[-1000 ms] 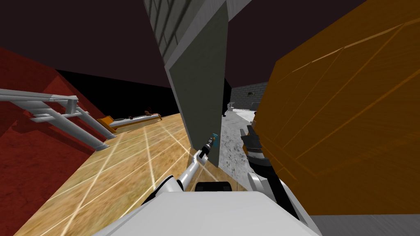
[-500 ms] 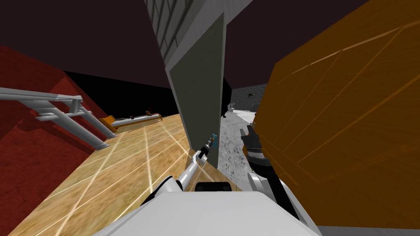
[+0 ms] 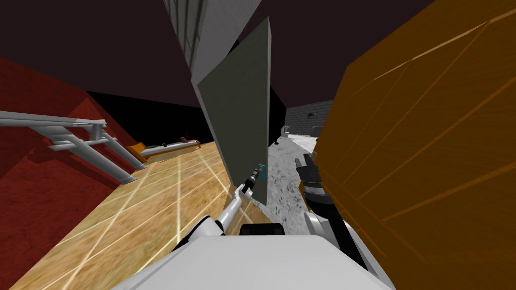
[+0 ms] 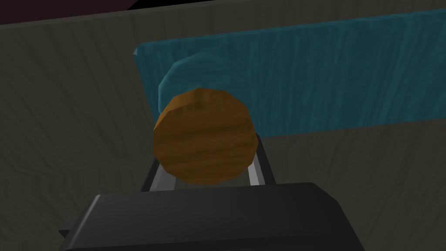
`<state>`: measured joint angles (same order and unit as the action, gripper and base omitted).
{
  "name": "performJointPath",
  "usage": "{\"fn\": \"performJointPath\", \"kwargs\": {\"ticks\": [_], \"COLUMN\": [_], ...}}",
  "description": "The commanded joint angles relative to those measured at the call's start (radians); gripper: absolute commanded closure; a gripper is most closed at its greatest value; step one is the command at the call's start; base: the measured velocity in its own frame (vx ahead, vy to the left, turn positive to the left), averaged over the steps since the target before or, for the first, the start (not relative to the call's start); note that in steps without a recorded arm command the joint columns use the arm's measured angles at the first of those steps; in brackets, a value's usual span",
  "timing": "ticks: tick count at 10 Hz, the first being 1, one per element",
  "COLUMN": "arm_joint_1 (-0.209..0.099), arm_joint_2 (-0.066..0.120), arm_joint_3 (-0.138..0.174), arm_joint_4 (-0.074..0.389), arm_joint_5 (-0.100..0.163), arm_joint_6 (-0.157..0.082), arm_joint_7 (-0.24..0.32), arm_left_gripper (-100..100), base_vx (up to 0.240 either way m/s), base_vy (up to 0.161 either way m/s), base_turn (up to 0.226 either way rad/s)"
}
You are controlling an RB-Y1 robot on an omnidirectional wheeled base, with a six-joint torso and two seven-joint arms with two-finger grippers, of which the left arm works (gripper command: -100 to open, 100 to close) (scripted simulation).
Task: Push the door open
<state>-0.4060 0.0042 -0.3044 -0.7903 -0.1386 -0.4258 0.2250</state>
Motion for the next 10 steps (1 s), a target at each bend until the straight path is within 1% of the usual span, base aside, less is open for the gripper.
{"fn": "performJointPath", "kwargs": {"ticks": [1,2,3,6,7,8,10], "arm_joint_1": [0.005,0.006,0.005,0.007,0.008,0.009,0.012], "arm_joint_2": [0.011,0.014,0.026,0.031,0.029,0.024,0.000], "arm_joint_3": [0.025,0.044,0.030,0.027,0.026,0.024,0.020], "arm_joint_4": [-0.014,-0.014,-0.008,-0.011,-0.013,-0.015,-0.019], "arm_joint_5": [0.004,0.007,0.007,0.009,0.010,0.011,0.013], "arm_joint_6": [0.006,0.007,0.001,0.003,0.004,0.005,0.007], "arm_joint_7": [-0.014,-0.024,-0.013,-0.008,-0.006,-0.003,0.003], "arm_left_gripper": [100,100,-100,-100,-100,-100,-100], "base_vx": [0.138,0.179,-0.036,-0.172,-0.220,-0.223,-0.233], "base_vy": [-0.158,-0.163,-0.046,0.055,0.055,0.061,0.025], "base_turn": [0.080,0.082,0.064,0.004,0.025,0.025,0.023]}}
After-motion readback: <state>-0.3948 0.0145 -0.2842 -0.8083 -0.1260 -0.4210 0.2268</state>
